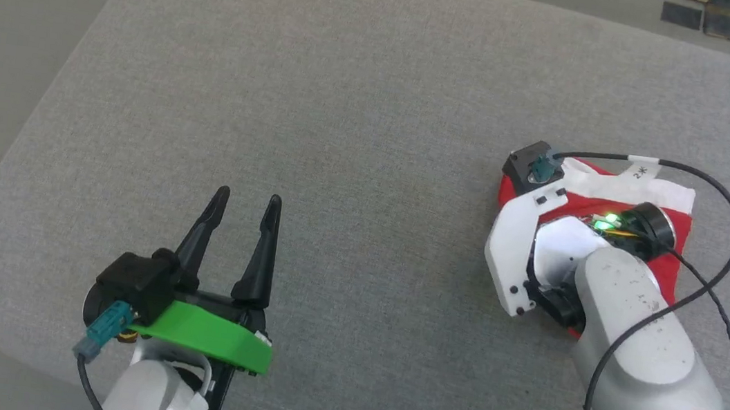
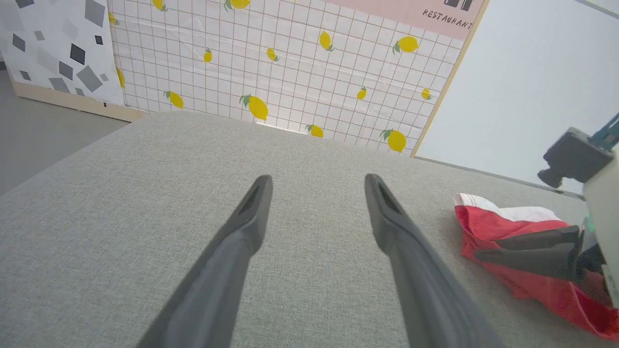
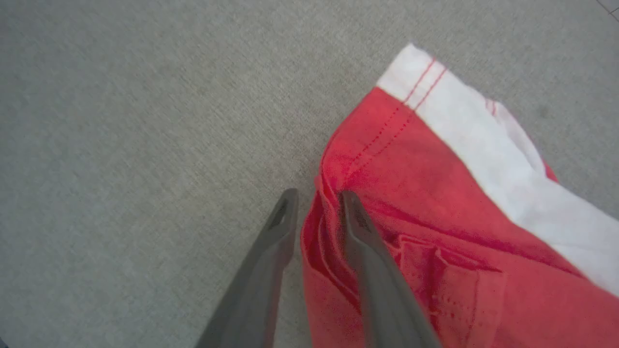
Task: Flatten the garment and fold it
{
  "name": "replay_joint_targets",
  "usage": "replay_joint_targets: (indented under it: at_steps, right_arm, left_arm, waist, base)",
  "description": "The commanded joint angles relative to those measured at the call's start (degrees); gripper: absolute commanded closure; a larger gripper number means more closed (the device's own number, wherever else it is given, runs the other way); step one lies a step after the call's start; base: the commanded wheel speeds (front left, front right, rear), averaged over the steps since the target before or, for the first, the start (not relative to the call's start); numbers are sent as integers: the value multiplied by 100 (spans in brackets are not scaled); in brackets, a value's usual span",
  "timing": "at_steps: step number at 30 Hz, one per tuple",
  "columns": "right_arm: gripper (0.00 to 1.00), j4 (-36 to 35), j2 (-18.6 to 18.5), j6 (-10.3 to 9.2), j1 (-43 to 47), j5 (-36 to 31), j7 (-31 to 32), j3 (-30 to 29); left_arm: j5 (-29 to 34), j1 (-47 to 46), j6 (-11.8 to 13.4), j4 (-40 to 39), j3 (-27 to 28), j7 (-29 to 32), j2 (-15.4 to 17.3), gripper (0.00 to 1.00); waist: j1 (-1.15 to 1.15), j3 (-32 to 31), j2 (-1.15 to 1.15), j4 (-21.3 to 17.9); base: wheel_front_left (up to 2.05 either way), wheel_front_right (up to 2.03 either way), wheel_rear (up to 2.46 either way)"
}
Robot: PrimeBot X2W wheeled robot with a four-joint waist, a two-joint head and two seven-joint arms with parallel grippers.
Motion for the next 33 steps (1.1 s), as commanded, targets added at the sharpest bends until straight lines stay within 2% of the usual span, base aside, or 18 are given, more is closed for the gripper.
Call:
replay_joint_targets:
  at_steps: [1,8,17,25,33]
  right_arm:
    - [0,-102,20,-9,-24,121,-186,-10]
    - [0,-1112,9,-9,514,470,-1383,-627]
    - [0,-2559,135,-9,2023,410,-3261,-1614]
    - [0,-2836,193,-9,3206,418,-4452,-2057]
    - [0,-2884,198,-9,3922,238,-4904,-2182]
  left_arm:
    - [-56,-26,5,12,29,-27,-14,0]
    - [-55,151,20,62,98,-27,-14,0]
    - [-5,406,70,143,212,-27,-14,0]
    - [25,583,62,245,270,-27,-14,0]
    - [109,695,34,370,301,-27,-14,0]
  waist:
    - [0,-125,0,-87]
    - [0,-540,0,-345]
    - [0,-1005,0,-778]
    - [0,-1303,0,-1053]
    - [0,-1502,0,-1203]
  base:
    - [0,0,0]
    - [0,0,0]
    - [0,0,0]
    - [0,0,0]
    - [0,0,0]
